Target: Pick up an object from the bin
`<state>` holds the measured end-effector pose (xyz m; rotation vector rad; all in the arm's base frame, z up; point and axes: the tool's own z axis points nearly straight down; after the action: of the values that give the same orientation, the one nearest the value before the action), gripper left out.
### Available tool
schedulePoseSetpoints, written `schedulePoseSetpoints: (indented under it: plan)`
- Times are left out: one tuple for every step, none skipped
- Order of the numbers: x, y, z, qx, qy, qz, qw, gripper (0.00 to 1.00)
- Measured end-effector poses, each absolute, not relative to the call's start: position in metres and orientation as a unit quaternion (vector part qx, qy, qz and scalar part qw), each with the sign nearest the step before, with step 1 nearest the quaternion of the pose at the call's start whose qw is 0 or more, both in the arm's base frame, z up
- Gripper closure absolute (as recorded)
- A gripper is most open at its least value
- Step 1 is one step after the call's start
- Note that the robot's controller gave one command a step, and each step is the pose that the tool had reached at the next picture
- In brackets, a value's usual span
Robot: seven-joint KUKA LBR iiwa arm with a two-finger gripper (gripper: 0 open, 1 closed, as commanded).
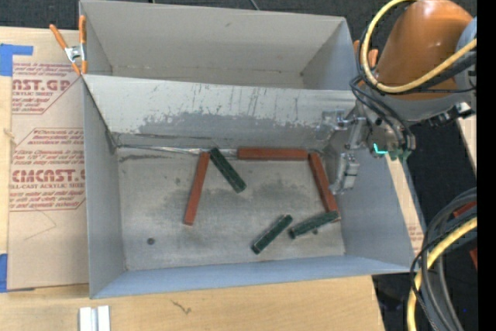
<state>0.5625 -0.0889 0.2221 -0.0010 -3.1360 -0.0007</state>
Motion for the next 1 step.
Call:
schedulePoseSetpoints:
  plan:
    - [0.5641,-0.0887,0.2266,0.000,-1.000,0.000,-0.001,0.00]
